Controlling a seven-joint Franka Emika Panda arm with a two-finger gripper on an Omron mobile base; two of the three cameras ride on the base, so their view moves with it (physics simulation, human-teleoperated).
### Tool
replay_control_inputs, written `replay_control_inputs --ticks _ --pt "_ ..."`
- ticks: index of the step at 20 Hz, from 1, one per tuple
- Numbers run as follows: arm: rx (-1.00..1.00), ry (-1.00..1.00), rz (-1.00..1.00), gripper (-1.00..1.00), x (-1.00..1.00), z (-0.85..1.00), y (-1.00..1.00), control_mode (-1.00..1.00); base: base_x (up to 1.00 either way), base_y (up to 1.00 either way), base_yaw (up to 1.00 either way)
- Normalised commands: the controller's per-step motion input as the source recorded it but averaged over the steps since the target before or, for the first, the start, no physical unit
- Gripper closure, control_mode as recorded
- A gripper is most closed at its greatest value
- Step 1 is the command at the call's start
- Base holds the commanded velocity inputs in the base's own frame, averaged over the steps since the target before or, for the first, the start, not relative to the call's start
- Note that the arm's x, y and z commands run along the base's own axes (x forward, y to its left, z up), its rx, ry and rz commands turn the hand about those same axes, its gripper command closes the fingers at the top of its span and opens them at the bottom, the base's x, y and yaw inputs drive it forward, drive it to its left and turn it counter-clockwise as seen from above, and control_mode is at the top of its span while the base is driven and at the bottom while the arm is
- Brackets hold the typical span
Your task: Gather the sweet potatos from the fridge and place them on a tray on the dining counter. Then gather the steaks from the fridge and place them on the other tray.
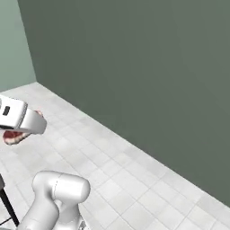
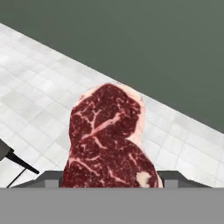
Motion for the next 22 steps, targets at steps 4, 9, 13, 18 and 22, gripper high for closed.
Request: replay_control_inputs --ticks 4,9,13,18,22 --pt "0.0 0.0 0.0 1.0 0.0 0.0 0.0 1.0 1.0 -0.39 0.58" --pt "0.0 0.0 0.0 1.0 0.0 0.0 0.0 1.0 1.0 -0.38 0.58" --pt "0.0 0.0 0.0 1.0 0.0 0.0 0.0 1.0 1.0 -0.29 0.62" --pt "0.0 0.0 0.0 1.0 0.0 0.0 0.0 1.0 1.0 -0.26 0.66" --pt "0.0 0.0 0.0 1.0 0.0 0.0 0.0 1.0 1.0 -0.28 0.68"
